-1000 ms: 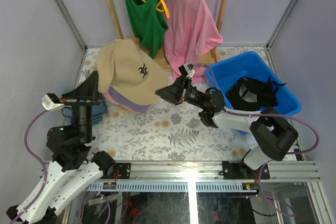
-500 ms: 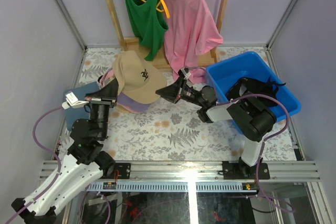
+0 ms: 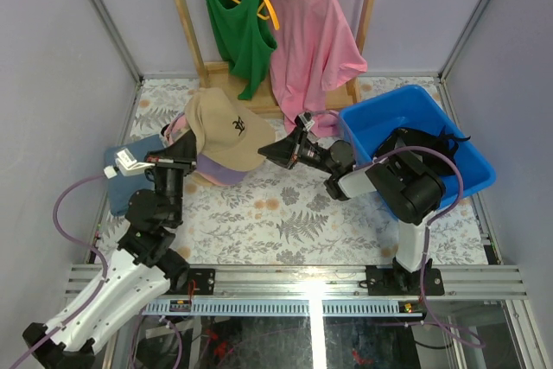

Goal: Stack the hats
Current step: Stack the hat on the hat.

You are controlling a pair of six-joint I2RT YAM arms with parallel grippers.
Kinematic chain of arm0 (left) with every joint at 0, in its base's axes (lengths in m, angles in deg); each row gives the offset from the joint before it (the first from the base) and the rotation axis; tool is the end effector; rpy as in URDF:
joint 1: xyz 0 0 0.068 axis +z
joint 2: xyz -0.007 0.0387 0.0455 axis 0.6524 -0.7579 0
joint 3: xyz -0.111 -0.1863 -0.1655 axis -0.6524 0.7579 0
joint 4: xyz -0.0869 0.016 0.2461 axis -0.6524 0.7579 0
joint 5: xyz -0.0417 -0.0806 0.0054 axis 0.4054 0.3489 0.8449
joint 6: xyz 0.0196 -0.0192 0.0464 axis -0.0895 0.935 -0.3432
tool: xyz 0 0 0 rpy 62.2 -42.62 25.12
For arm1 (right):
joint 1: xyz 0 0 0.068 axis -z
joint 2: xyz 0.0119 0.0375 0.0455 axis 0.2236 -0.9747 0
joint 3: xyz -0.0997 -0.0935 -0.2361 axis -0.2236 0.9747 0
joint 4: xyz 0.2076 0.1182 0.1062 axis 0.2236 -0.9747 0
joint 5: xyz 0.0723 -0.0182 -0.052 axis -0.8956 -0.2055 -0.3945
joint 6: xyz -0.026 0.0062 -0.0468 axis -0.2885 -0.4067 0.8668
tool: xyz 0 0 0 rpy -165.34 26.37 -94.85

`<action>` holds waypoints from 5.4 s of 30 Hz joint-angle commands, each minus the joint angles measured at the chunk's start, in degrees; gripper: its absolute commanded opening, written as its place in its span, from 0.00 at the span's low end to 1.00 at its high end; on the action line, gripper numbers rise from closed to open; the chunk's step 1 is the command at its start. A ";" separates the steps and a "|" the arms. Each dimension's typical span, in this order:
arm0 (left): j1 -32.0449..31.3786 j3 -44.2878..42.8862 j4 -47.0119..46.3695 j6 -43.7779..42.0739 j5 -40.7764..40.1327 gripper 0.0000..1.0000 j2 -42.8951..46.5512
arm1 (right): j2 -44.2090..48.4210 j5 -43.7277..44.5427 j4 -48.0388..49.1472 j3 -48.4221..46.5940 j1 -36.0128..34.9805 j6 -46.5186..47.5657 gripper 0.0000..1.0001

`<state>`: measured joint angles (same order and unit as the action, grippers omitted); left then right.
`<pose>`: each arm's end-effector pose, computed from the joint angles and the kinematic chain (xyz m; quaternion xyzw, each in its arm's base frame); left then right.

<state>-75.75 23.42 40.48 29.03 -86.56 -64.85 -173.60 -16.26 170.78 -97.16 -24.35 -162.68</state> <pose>0.1139 -0.0539 0.3255 -0.3108 0.5226 -0.3699 0.7025 0.2732 0.2339 0.2114 0.0232 0.5580 0.8132 0.1637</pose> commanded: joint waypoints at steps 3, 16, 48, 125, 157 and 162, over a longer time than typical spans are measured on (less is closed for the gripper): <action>5.00 -3.84 -1.55 -3.14 0.19 0.00 -3.20 | -1.75 3.42 4.56 -2.16 2.62 1.89 0.08; 21.28 -11.02 10.25 4.01 16.44 0.00 -8.78 | -4.78 2.25 4.88 -1.24 2.81 2.76 0.08; 35.02 -18.42 34.22 8.72 26.50 0.00 -14.70 | -8.64 1.18 5.00 2.32 2.75 5.20 0.10; 41.24 -14.05 34.17 8.32 32.06 0.01 -17.68 | -4.93 3.64 -3.22 3.52 -1.13 13.44 0.51; 42.10 -13.63 36.21 8.50 29.08 0.01 -17.61 | -15.54 6.64 -10.10 -2.68 -2.71 9.95 0.00; 42.40 -12.01 36.63 9.10 27.53 0.02 -17.14 | -16.10 8.73 -13.47 -2.17 -2.71 9.85 0.00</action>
<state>-34.87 10.26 76.44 38.74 -53.92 -82.77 -187.09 -11.64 167.96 -100.44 -27.13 -153.68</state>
